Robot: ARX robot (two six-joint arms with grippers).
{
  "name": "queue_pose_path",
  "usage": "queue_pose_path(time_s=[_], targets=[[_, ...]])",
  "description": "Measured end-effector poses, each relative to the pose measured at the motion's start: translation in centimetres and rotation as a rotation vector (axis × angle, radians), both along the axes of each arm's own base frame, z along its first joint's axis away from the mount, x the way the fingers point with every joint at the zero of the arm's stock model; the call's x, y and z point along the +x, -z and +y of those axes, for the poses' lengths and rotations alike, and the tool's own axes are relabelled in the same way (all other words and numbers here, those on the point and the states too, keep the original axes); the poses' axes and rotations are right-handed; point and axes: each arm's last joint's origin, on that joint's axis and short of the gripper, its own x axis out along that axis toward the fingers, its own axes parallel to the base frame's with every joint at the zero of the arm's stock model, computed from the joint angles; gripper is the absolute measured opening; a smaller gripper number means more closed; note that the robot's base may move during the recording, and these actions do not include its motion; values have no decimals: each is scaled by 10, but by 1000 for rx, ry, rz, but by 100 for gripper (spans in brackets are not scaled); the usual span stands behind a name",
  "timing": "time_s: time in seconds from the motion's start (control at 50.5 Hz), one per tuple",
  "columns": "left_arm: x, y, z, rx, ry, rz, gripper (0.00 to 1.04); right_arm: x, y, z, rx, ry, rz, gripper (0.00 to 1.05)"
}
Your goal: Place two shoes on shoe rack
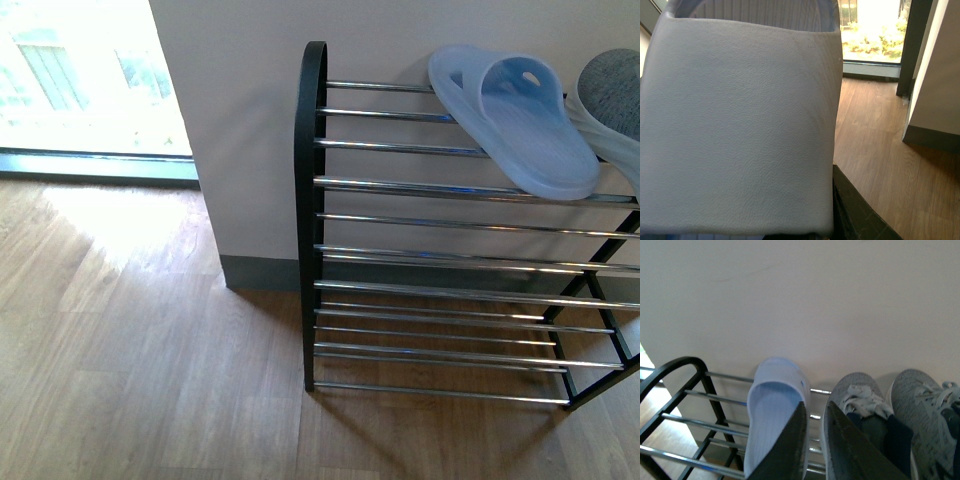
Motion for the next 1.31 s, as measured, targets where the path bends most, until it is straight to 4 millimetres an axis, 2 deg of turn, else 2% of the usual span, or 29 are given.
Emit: queue_pose_path(time_s=[0.059, 0.297, 0.496, 0.595, 0.813, 1.308], targets=[[0, 0, 0, 0, 0, 0, 2, -11, 6, 7, -1, -5, 2, 1], [0, 0, 0, 0, 0, 0, 2, -45, 20, 24, 2, -6, -3, 2], [0, 0, 0, 0, 0, 0, 2, -63, 26, 31, 2, -9, -1, 2], [0, 0, 0, 0, 0, 0, 2, -72, 30, 41, 1, -6, 0, 2], [0, 0, 0, 0, 1, 0, 2, -87, 41, 42, 1, -10, -2, 2], [0, 0, 0, 0, 1, 0, 2, -109, 33, 43, 1, -9, -30, 2]])
